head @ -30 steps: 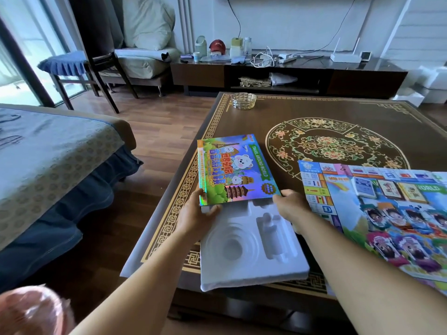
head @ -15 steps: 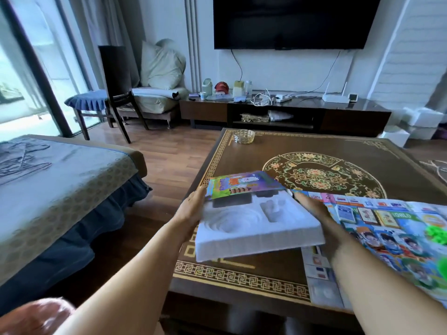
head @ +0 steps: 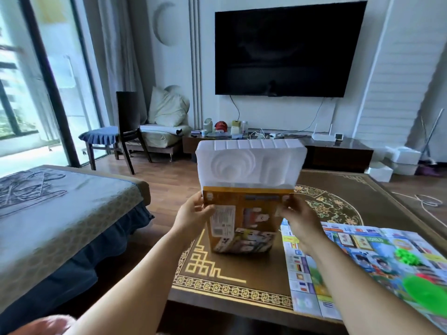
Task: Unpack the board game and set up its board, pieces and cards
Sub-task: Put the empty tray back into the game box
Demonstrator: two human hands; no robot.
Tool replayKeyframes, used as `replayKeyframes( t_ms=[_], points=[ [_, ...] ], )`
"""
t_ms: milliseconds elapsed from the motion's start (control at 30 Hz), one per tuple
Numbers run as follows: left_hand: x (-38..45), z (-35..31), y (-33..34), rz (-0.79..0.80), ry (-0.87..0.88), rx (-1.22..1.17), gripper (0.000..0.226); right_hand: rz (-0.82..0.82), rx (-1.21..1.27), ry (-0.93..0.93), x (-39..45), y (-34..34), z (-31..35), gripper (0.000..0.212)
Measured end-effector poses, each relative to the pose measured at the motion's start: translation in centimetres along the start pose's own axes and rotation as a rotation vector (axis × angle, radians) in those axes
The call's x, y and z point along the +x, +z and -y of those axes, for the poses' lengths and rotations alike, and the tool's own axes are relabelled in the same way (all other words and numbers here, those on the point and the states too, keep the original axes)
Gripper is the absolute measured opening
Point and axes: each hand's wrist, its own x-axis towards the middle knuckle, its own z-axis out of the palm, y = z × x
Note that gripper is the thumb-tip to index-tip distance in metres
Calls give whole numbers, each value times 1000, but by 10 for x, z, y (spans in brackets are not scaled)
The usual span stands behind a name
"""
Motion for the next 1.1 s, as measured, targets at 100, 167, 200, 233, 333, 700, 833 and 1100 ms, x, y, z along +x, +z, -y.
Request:
replayKeyframes(
  t_ms=[100,167,200,233,333,700,833,1100],
  points=[
    [-7,-18,3,-67,18,-58,11,-37,82,-9,-6,-1,10,17],
    [-10,-28,6,-73,15,-77,22,-57,104,-18,-8,1,17,17],
    [-9,-33,8,-83,3,-84,32,-73,119,-18,-7,1,21,24],
    [-6,-35,10,-96,-10,-93,41,-89,128,-19,-7,3,26,30],
    [0,-44,13,-144,-5,-109,46,-148,106,-30,-4,6,37,36],
    [19,-31,28,-303,190,196,49,-255,-423,-413,6,11,34,49],
    [27,-25,22,-189,326,480,66,-161,-563,-389,17,9,36,44],
    [37,-36,19,-229,195,591,44,-169,-613,-305,32,13,45,33]
  ],
)
